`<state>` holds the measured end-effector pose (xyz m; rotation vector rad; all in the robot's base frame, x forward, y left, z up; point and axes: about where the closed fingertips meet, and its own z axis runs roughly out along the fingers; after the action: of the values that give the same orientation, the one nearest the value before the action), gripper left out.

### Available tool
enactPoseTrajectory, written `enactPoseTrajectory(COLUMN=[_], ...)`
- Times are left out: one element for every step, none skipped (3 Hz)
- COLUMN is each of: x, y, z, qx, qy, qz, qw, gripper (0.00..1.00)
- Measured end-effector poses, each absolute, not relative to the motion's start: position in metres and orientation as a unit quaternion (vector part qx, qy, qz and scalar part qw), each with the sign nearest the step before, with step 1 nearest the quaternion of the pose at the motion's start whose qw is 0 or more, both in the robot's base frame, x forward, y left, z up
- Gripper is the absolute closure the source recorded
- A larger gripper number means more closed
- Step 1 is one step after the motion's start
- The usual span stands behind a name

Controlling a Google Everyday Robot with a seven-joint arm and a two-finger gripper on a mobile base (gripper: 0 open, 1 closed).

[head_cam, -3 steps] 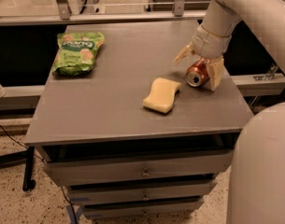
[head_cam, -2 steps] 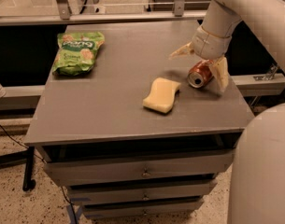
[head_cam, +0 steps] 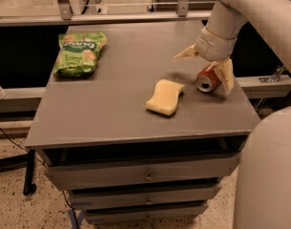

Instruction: Knock coke can over

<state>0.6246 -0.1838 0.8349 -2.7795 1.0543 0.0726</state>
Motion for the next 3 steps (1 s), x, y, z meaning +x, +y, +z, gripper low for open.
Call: enactPoseTrajectory(x=[0.6243,0.6233,0.6233], y=[-0.1838,-0.1831,-0.1870], z=[0.8348,0.8352,0.8379], qx=[-0.932,-0.932,-0.929], qy=[0.353,0.352,0.360], qz=[0.024,0.024,0.020], qw=[0.084,0.084,0.087], gripper=[0.00,0.00,0.00])
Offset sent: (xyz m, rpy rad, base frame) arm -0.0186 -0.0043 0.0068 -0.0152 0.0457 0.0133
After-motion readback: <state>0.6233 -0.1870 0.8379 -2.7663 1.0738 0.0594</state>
